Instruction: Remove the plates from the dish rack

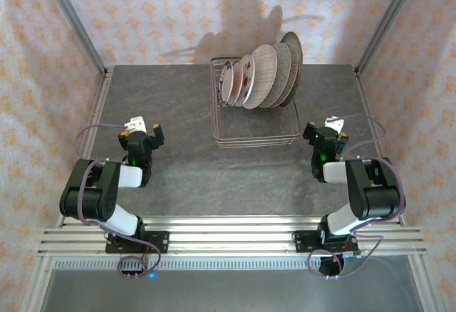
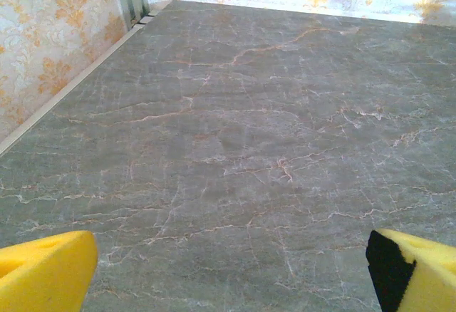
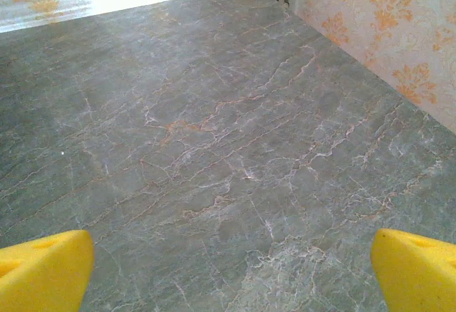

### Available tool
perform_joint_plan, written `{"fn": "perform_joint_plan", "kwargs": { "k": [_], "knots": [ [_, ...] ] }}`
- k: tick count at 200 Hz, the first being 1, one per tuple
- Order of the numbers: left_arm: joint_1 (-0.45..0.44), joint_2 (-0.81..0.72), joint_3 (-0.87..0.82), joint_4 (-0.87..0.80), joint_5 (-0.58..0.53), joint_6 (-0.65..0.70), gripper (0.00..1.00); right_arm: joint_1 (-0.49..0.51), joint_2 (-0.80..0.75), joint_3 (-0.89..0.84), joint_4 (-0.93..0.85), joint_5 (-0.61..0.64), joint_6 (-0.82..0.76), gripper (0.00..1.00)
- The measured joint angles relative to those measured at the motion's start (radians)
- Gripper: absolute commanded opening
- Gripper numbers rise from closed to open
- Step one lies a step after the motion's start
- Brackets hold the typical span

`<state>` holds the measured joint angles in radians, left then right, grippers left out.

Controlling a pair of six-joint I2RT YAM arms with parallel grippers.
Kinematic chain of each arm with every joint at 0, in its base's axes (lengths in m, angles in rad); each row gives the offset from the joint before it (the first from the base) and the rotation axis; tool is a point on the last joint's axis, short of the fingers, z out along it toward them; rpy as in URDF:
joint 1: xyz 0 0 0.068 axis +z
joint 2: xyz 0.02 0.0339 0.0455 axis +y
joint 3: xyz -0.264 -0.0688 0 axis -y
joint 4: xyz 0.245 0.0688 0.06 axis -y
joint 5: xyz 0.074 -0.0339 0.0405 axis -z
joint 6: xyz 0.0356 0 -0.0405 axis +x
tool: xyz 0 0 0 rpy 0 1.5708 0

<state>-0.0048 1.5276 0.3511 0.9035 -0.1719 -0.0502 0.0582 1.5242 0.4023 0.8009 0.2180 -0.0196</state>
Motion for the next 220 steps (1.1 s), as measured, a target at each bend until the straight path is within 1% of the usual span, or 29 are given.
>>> {"fn": "perform_joint_plan", "kwargs": {
  "k": [121,142,151,161,190,205,220],
  "knots": [
    [0.000,0.000,0.000,0.000,0.000,0.000,1.00,0.000,0.000,0.000,0.000,0.000,0.000,0.99],
    [0.000,-0.001,0.000,0.002,-0.002,0.000,0.99,0.003,-0.033,-0.034,0.020,0.006,0.000,0.99],
    [-0.003,-0.016,-0.001,-0.006,-0.018,0.000,0.99,0.014,-0.069,-0.061,0.026,0.034,0.000,0.99],
    [-0.014,-0.053,-0.003,-0.029,-0.046,0.001,0.99,0.029,-0.132,-0.078,-0.015,0.072,0.006,0.99],
    [-0.090,-0.244,-0.010,-0.082,-0.156,0.027,0.99,0.041,-0.402,-0.054,-0.160,0.209,0.045,0.99],
    [-0.122,-0.328,0.006,-0.121,-0.220,0.033,0.99,0.036,-0.520,0.000,-0.235,0.285,0.053,0.99],
    [-0.139,-0.379,0.059,-0.177,-0.283,0.034,0.99,0.026,-0.575,0.110,-0.345,0.338,0.052,0.99]
  ]
}}
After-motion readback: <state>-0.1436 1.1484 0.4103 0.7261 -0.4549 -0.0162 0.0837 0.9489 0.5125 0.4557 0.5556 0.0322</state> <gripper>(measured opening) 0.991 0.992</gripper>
